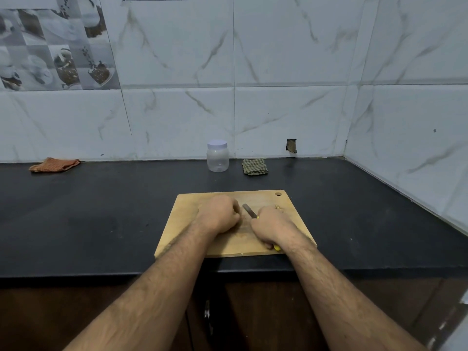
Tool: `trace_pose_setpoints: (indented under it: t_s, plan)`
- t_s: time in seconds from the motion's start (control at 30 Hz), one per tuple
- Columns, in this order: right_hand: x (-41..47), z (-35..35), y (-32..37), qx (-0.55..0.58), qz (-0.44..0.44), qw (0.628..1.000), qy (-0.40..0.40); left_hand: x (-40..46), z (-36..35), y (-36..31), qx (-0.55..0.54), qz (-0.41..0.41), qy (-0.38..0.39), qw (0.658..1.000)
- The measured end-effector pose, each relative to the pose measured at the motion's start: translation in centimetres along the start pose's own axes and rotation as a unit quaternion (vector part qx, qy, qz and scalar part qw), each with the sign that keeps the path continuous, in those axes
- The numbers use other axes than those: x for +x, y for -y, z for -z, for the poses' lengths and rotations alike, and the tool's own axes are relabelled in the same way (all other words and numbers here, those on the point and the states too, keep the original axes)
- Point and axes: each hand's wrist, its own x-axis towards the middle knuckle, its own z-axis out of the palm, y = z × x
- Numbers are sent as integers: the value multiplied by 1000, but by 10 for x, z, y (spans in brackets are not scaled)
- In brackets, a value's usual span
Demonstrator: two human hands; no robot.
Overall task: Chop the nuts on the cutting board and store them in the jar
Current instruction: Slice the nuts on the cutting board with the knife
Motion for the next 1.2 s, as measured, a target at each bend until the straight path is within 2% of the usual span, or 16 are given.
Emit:
trace_pose_setpoints:
  t_s: [0.2,0.47,0.63,0.73,0.83,1.2]
  plan:
    - [2,-3,-1,1,13,1000,-13,-8,-3,15,-1,-8,-40,999]
    - [0,-3,-4,11,25,999,-24,-7,-9,18,24,49,-110,992]
    - [4,-8,-6,18,22,999,-38,-1,-3,15,65,59,-95,992]
    - [5,-10,-7,22,21,999,-43,3,0,14,94,38,-88,991]
    - [6,-9,-7,17,24,998,-48,7,5,13,100,11,-67,993]
    - [6,-11,-6,10,27,997,-70,9,3,13,99,13,-56,993]
